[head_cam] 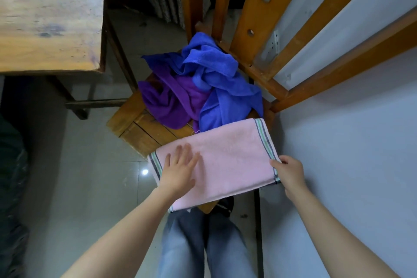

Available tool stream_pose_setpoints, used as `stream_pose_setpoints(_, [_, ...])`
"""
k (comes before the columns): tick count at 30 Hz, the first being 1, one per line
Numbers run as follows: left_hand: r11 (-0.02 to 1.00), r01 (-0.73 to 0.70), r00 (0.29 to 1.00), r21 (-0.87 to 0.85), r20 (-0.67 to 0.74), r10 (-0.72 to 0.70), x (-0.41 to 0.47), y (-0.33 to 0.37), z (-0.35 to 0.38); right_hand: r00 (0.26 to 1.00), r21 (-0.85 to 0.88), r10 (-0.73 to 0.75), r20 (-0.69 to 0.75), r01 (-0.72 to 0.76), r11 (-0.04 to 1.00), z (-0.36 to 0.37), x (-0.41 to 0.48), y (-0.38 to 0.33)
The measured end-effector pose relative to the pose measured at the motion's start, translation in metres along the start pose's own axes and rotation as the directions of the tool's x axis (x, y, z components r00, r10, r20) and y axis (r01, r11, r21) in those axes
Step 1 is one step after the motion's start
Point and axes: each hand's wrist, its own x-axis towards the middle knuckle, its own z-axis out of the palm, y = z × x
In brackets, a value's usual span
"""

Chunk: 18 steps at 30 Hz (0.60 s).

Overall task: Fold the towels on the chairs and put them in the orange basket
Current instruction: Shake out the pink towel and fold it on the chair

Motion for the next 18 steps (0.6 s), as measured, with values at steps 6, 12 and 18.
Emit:
stream_pose_setpoints(6, [0.852, 0.296, 0.904, -0.431, -0.163, -0.396, -0.029, -0.023, 0.014, 0.925, -0.308, -0.352, -0.142, 0.297, 0.904, 0.013, -0.070, -0.029])
stream_pose_setpoints(12, [0.992, 0.062, 0.975, -0.109, -0.204, -0.083, -0.026, -0.045, 0.031, 0.586, -0.419, -0.781, 0.219, 0.779, 0.467, 0.073, -0.129, -0.028])
stream_pose_setpoints(18, [0.669, 0.064, 0.996, -0.740, 0.007, -0.088, -0.016, -0.059, 0.014, 0.754, -0.332, -0.480, 0.449, 0.640, 0.693, 0.119, -0.126, -0.022])
